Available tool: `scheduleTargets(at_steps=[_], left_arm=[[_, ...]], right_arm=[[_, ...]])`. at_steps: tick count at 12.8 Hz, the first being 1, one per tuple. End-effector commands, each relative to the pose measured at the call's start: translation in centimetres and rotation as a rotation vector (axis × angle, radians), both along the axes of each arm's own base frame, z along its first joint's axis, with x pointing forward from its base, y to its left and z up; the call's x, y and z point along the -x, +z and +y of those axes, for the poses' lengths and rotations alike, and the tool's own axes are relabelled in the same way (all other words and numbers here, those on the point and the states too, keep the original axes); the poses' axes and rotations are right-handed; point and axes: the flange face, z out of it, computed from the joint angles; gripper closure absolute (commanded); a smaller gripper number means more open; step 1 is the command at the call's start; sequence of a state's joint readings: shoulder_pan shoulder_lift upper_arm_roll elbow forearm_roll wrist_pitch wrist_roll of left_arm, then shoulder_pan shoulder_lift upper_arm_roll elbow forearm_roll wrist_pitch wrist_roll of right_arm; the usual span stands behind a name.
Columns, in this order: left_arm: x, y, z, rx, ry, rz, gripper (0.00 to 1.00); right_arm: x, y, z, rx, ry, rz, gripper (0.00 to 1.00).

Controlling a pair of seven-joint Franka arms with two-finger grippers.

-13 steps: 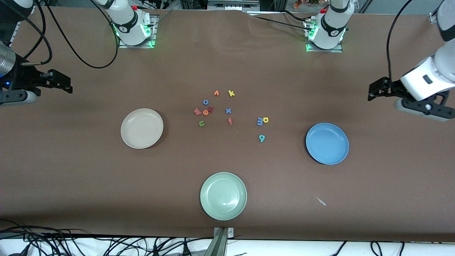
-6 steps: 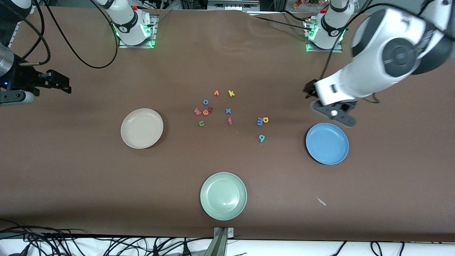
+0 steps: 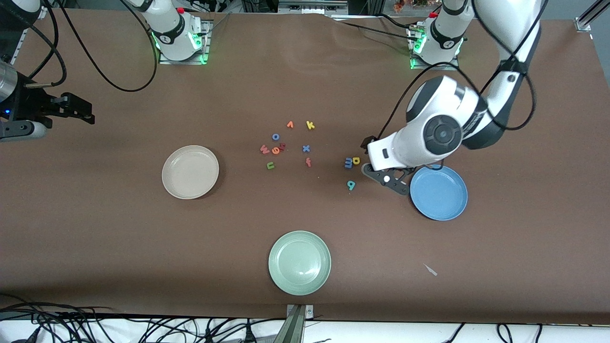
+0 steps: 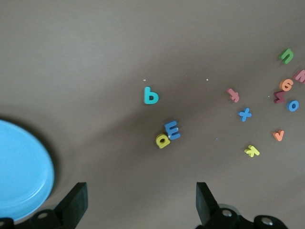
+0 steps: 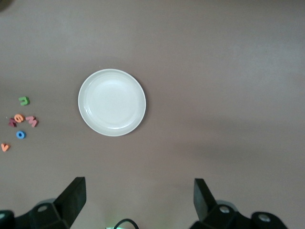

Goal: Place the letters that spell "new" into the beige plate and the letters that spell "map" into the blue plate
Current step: 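Reach the left gripper down to the blue letter E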

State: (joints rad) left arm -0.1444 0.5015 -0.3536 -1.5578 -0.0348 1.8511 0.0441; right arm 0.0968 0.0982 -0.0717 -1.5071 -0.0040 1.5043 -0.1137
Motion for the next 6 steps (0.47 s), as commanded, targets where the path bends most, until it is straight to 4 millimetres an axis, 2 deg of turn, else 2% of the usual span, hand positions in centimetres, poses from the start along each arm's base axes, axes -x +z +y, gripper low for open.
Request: scheduleTargets(at_steps=[1, 3, 4, 5, 6], left_arm=[[-0.7, -3.3, -2.3, -0.038, 0.007, -0.037, 0.00], [0.9, -7.1, -5.4, -0.093, 0.096, -0.041, 0.00], [1.0, -8.5, -5.6, -0.146, 0.156, -0.048, 0.00], [1.2, -9.8, -5.8, -0.187, 0.153, -0.062, 0.00], [1.1, -11.2, -6.0, -0.180, 0.159, -0.068, 0.00]], right_arm=[[0.4, 0.3, 1.1, -0.031, 0.034, 0.020, 0.00], [-0.1, -0.1, 2.1, -0.031, 0.047, 0.014, 0.00], [-0.7, -1.0, 2.7, -0.027, 0.062, 0.021, 0.00], [-1.7, -0.6, 3.6, -0.029, 0.078, -0.015, 0.00], [-2.8, -1.9, 4.4, -0.027, 0.090, -0.015, 0.00]])
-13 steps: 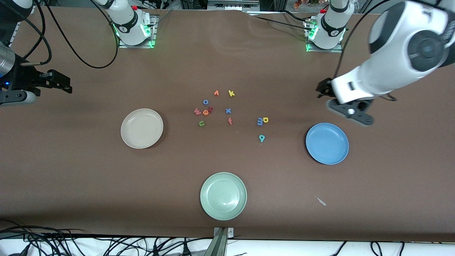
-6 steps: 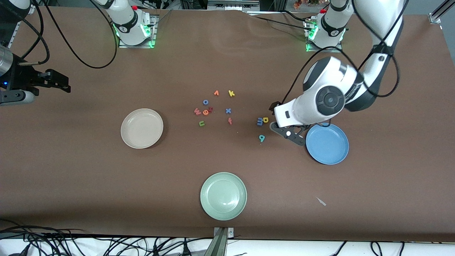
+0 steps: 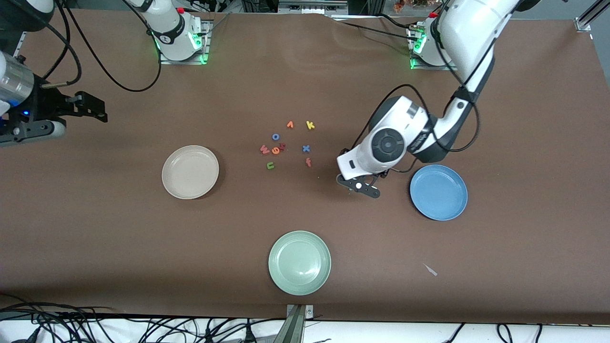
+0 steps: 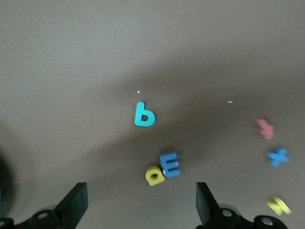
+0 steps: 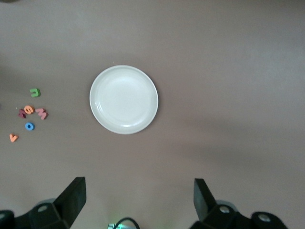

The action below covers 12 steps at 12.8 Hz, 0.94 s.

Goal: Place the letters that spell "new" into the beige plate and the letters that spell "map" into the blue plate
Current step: 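Reach the left gripper down to the blue letter E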

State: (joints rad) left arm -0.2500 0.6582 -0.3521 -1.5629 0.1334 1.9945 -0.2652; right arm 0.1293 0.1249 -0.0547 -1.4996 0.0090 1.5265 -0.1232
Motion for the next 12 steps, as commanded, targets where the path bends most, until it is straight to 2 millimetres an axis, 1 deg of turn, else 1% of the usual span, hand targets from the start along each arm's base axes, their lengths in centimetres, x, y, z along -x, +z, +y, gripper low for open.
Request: scheduleTargets(at_steps=[1, 3, 4, 5, 6, 7, 8, 9, 10, 11, 12], left_arm=[[-0.2, -3.0, -0.5, -0.014, 0.039, -0.032, 0.00], [0.7, -4.4, -0.7, -0.015, 0.078, -0.028, 0.00], [0.9, -5.3, -0.7, -0.010, 0.081, -0.022, 0.04], [1.5, -6.3, -0.8, -0.003, 0.080, -0.025, 0.05], [2.3, -7.3, -0.7, -0.001, 0.079, -0.018, 0.07], [2.9, -7.9, -0.6, -0.006, 0.077, -0.007, 0.07], [3.3, -8.2, -0.6, -0.012, 0.082, 0.001, 0.07], [3.6, -8.1, -0.9, -0.009, 0.083, 0.004, 0.08], [4.0, -8.1, -1.4, -0.003, 0.076, 0.007, 0.08], [4.1, -8.4, -1.4, -0.006, 0.074, 0.010, 0.10], [4.1, -8.4, -1.5, 0.010, 0.075, -0.006, 0.15]], right_arm=[[-2.5, -1.6, 3.2, -0.014, 0.053, -0.022, 0.00], [-4.0, -3.8, 7.3, -0.004, 0.045, -0.029, 0.00], [-3.5, -4.6, 11.1, 0.005, 0.016, -0.020, 0.00], [-3.9, -6.7, 13.4, 0.014, -0.061, -0.014, 0.00], [-4.1, -8.4, 16.6, -0.017, -0.110, -0.038, 0.00], [-4.4, -11.0, 18.8, -0.038, -0.157, -0.061, 0.00], [-3.8, -13.5, 20.7, -0.055, -0.183, -0.072, 0.00], [-3.2, -15.8, 21.3, -0.057, -0.203, -0.084, 0.01], [-2.8, -17.0, 21.9, -0.068, -0.222, -0.108, 0.02], [-2.0, -18.1, 23.2, -0.072, -0.222, -0.112, 0.02], [-1.4, -18.5, 23.6, -0.065, -0.208, -0.129, 0.02]])
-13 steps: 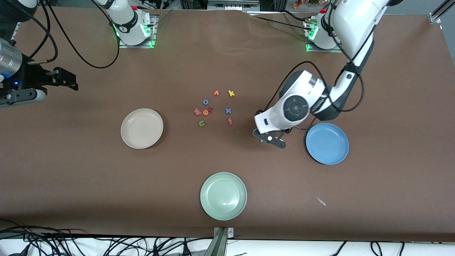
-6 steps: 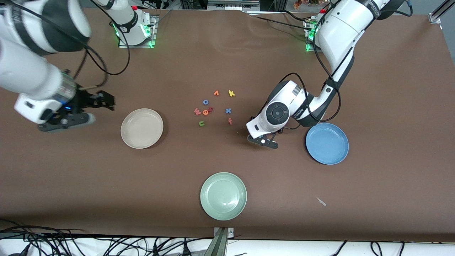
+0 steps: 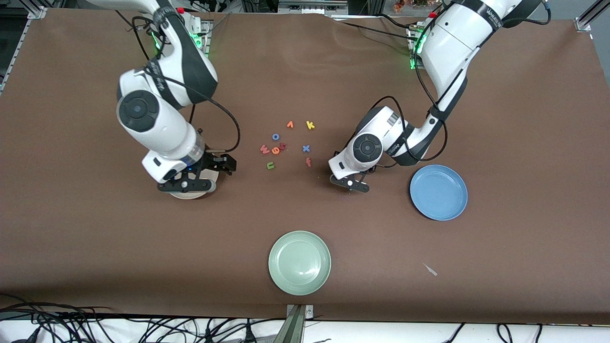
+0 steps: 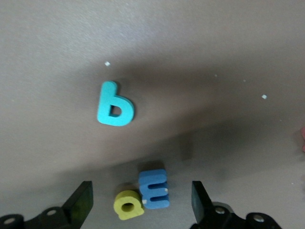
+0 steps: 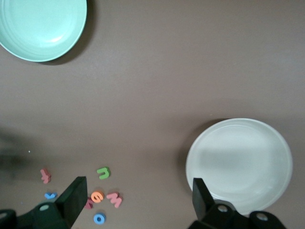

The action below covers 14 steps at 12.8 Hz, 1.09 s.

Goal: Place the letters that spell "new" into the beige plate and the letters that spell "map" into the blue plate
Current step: 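Carry the blue E to the blue plate while the right gripper grasps green letter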

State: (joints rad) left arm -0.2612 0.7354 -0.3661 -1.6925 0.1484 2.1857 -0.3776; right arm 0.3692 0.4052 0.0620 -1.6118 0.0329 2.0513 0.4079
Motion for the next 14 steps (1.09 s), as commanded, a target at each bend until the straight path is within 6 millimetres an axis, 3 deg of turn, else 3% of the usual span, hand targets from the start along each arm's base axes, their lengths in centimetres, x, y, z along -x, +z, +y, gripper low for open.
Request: scheduleTargets(at_steps=[1, 3, 5, 6, 7, 8, 9, 11, 13, 14], left_arm=[[0.6, -0.3, -0.5, 0.022, 0.002, -0.047, 0.18], [1.1, -1.0, -0.3, 0.027, -0.015, -0.059, 0.25], [1.1, -0.7, -0.5, 0.025, -0.015, -0.063, 0.31], [1.2, -0.7, -0.5, 0.023, -0.016, -0.061, 0.35], [1.3, -0.6, -0.6, 0.023, -0.018, -0.062, 0.49], [1.3, -0.6, -0.6, 0.022, -0.016, -0.061, 0.74], [1.4, -0.7, -0.7, 0.020, -0.011, -0.058, 0.85], [1.6, -0.9, -0.8, 0.016, -0.014, -0.054, 0.92], [1.6, -0.7, -0.9, 0.014, -0.017, -0.054, 0.99], [1.3, 0.6, -0.6, 0.001, -0.024, -0.059, 0.99]], right_arm=[[2.1, -0.3, 1.0, 0.000, 0.003, -0.038, 0.02], [2.9, -4.2, 2.3, 0.029, 0.013, -0.087, 0.01], [4.4, -8.3, 4.9, 0.013, -0.022, -0.106, 0.01], [4.9, -9.3, 5.7, 0.014, -0.026, -0.117, 0.02], [5.3, -10.5, 5.7, 0.028, -0.035, -0.109, 0.01], [6.3, -11.6, 6.0, 0.037, -0.036, -0.090, 0.02], [7.2, -12.3, 6.6, 0.041, -0.043, -0.079, 0.02], [7.8, -15.3, 6.5, 0.035, -0.124, -0.067, 0.02], [9.2, -17.4, 8.1, -0.026, -0.162, -0.089, 0.02], [9.3, -18.2, 8.7, -0.051, -0.188, -0.098, 0.02]])
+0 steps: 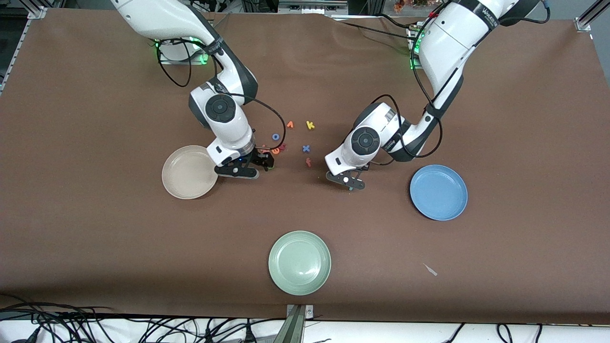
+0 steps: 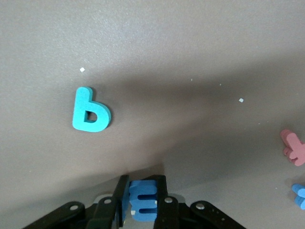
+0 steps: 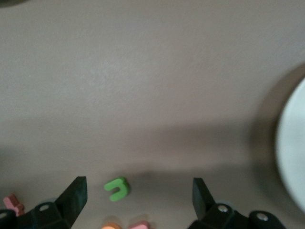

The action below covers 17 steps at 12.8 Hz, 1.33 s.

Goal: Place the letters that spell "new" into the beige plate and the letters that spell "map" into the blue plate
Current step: 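Carry the blue E to the blue plate while the right gripper grasps green letter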

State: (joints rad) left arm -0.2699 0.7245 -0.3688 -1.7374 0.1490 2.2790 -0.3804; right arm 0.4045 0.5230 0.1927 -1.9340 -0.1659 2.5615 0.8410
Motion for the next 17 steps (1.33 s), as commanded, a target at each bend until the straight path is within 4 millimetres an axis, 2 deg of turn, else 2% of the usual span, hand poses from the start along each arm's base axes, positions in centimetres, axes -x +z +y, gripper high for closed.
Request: scheduleTargets(at_steps=[1, 2, 3, 4, 5, 6, 7, 8, 9, 10, 13, 16, 17], left_arm=[[0.0, 3.2, 0.7, -0.071, -0.029, -0.016, 0.99], [-0.6, 5.9, 1.3, -0.103, -0.035, -0.022, 0.99], [-1.0, 7.6, 2.0, -0.122, -0.046, -0.014, 0.99], [-2.0, 9.4, 3.8, -0.126, -0.065, -0.018, 0.99], [-3.3, 11.2, 6.0, -0.111, -0.113, -0.033, 0.99], [-5.1, 12.1, 9.2, -0.089, -0.173, -0.042, 0.99], [-6.6, 12.4, 12.3, -0.066, -0.226, -0.042, 0.99], [-7.5, 12.4, 14.8, -0.052, -0.285, -0.039, 0.99], [-8.2, 12.3, 17.0, -0.042, -0.325, -0.034, 0.99], [-8.7, 11.7, 19.1, -0.033, -0.352, -0.022, 0.99], [-9.2, 7.5, 23.3, -0.076, -0.398, 0.020, 0.97], [-8.3, 3.2, 24.0, -0.123, -0.478, 0.003, 0.96], [-7.6, 2.0, 24.5, -0.104, -0.471, -0.021, 0.84]], right_arm=[[0.5, -1.8, 1.5, -0.052, -0.027, -0.052, 0.02], [0.5, -2.6, 1.7, -0.056, -0.022, -0.051, 0.02], [0.2, -3.0, 2.0, -0.064, -0.023, -0.053, 0.02], [0.5, -3.7, 2.2, -0.060, -0.015, -0.047, 0.02], [0.9, -3.9, 2.6, -0.052, 0.003, -0.048, 0.02], [1.5, -4.6, 2.9, -0.039, 0.029, -0.045, 0.02], [2.0, -4.8, 3.2, -0.032, 0.041, -0.043, 0.03], [3.4, -4.4, 4.6, -0.027, 0.069, -0.038, 0.04], [3.9, -4.5, 5.1, -0.009, 0.081, -0.032, 0.05], [3.8, -5.3, 4.7, 0.000, 0.082, -0.029, 0.05], [3.7, -5.5, 4.4, 0.013, 0.095, -0.032, 0.05], [3.2, -5.7, 3.5, 0.038, 0.113, -0.049, 0.05], [3.2, -5.8, 3.5, 0.041, 0.117, -0.049, 0.05]])
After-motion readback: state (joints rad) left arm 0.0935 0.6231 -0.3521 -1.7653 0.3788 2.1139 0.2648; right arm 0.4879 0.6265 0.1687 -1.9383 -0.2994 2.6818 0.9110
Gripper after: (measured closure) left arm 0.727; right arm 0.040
